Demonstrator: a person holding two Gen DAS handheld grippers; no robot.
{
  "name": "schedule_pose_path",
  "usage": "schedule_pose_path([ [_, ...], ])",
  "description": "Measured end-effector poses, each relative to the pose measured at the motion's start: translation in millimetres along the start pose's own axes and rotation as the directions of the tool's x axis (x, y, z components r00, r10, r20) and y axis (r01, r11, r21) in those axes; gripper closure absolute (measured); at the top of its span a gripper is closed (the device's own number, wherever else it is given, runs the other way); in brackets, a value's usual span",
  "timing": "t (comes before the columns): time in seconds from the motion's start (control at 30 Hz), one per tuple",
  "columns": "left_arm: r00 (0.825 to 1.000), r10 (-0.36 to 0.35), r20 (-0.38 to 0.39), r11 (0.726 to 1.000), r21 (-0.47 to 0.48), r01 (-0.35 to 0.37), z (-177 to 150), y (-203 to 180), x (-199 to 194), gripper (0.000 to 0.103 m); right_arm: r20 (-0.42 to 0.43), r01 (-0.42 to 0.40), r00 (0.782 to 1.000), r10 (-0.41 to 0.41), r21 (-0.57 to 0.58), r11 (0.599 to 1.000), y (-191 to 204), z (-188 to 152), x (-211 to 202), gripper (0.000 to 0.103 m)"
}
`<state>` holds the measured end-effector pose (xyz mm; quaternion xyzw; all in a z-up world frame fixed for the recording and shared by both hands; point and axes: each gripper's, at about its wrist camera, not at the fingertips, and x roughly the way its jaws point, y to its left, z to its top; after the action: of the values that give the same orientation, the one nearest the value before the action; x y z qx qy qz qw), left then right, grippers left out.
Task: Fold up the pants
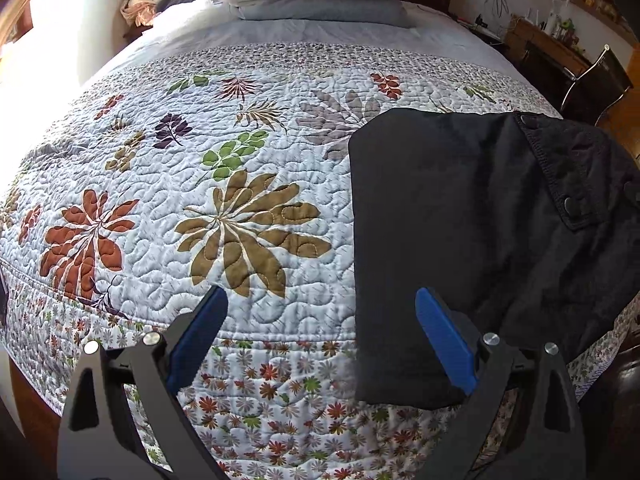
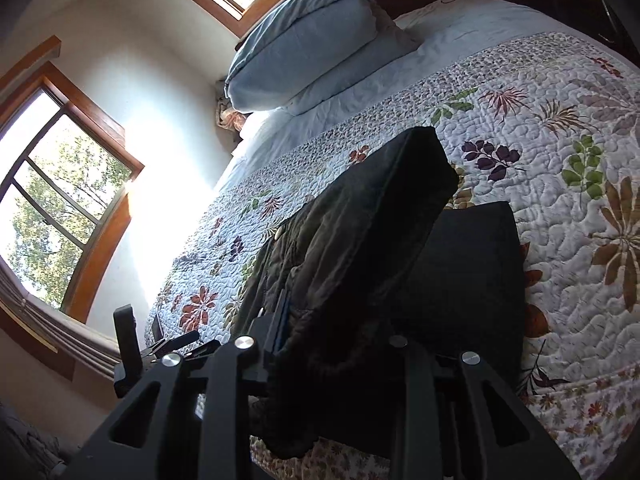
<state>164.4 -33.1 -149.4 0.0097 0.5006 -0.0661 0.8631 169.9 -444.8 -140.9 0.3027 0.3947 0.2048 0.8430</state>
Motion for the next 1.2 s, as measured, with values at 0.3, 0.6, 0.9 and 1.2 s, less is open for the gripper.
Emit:
schedule_pose_path([
  [0.3, 1.000, 0.006, -0.011, 1.000, 0.004, -0.005, 1, -3, 2, 0.008, 0.010, -0.004, 1.000, 0.004, 0.059, 0.998, -25, -16, 2, 0.074],
  [0.6, 1.000, -0.002, -0.030, 1.000, -0.015, 0.001, -1, -1, 7, 0.008, -0.002, -0.005, 1.000, 0.005, 0.143, 0.990, -57, -35, 11, 0.073],
  [0.9, 1.000, 0.001, -0.013, 1.000, 0.006, -0.001, 1, -6, 1, 0.008, -0.002, -0.008, 1.000, 0.008, 0.198, 0.980, -70, -47, 12, 0.060],
  [1.2, 1.000, 0.002, -0.002, 1.000, 0.018, -0.002, 1, -10, -5, 0.008, -0.018, 0.006, 1.000, -0.002, 0.228, 0.974, -72, -59, -13, 0.041],
])
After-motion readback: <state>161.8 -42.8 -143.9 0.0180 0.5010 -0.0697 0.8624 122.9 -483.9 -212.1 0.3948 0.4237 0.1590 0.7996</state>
